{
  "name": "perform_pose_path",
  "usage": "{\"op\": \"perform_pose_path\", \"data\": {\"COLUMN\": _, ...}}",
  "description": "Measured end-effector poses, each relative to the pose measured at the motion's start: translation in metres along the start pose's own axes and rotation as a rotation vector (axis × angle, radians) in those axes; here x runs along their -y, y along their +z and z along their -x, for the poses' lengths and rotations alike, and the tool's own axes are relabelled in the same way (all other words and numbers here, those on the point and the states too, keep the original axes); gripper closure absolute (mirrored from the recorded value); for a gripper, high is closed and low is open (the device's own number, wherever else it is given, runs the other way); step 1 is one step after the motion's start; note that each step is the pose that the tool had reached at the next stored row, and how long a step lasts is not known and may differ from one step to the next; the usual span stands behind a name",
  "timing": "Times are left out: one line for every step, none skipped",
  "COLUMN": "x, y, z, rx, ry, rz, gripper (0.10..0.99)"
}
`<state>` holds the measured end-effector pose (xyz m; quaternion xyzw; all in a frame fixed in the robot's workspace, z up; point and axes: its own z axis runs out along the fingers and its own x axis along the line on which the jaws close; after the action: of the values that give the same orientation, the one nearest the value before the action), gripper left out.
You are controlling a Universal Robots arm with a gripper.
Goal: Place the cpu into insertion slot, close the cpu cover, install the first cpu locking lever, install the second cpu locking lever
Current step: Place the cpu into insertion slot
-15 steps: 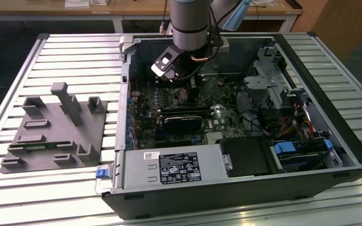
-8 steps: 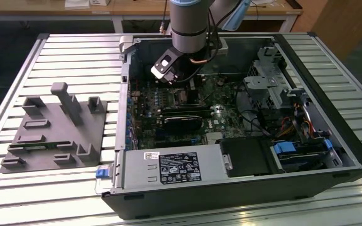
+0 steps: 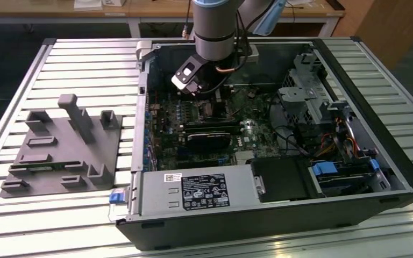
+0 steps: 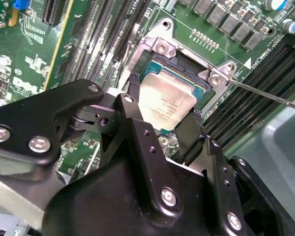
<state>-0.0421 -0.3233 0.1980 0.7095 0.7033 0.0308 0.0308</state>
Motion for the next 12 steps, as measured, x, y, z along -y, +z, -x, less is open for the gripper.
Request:
{"op": "perform_pose_path", "data": {"x": 0.0000, "y": 0.0002, "z": -0.0006, "rx": -0.0002, "ry": 0.000, "rz": 0.000, "gripper": 0.545}}
{"op": "perform_pose_path", "data": {"x": 0.0001, "y": 0.0006, "z": -0.0010, "rx": -0.0001, "ry": 0.000, "rz": 0.000, "gripper": 0.545}}
{"op": "perform_pose_path", "data": {"x": 0.0001, "y": 0.0012, "z": -0.0013, "rx": -0.0003, "ry": 0.000, "rz": 0.000, "gripper": 0.545}}
{"op": "perform_pose_path", "data": {"x": 0.0002, "y": 0.0019, "z": -0.0015, "rx": -0.0002, "ry": 0.000, "rz": 0.000, "gripper": 0.545}}
{"op": "perform_pose_path", "data": {"x": 0.0002, "y": 0.0027, "z": -0.0017, "rx": -0.0001, "ry": 0.000, "rz": 0.000, "gripper": 0.545}}
{"op": "perform_pose_path", "data": {"x": 0.0003, "y": 0.0034, "z": -0.0017, "rx": -0.0001, "ry": 0.000, "rz": 0.000, "gripper": 0.545}}
{"op": "perform_pose_path", "data": {"x": 0.0004, "y": 0.0038, "z": -0.0017, "rx": 0.0000, "ry": 0.000, "rz": 0.000, "gripper": 0.545}}
{"op": "perform_pose_path", "data": {"x": 0.0004, "y": 0.0039, "z": -0.0017, "rx": 0.0001, "ry": 0.000, "rz": 0.000, "gripper": 0.545}}
{"op": "perform_pose_path", "data": {"x": 0.0004, "y": 0.0039, "z": -0.0017, "rx": 0.0001, "ry": 0.000, "rz": 0.000, "gripper": 0.545}}
{"op": "perform_pose_path", "data": {"x": 0.0004, "y": 0.0039, "z": -0.0017, "rx": 0.0001, "ry": 0.000, "rz": 0.000, "gripper": 0.545}}
{"op": "perform_pose_path", "data": {"x": 0.0004, "y": 0.0040, "z": -0.0017, "rx": 0.0000, "ry": 0.000, "rz": 0.000, "gripper": 0.545}}
{"op": "perform_pose_path", "data": {"x": 0.0004, "y": 0.0040, "z": -0.0017, "rx": 0.0000, "ry": 0.000, "rz": 0.000, "gripper": 0.545}}
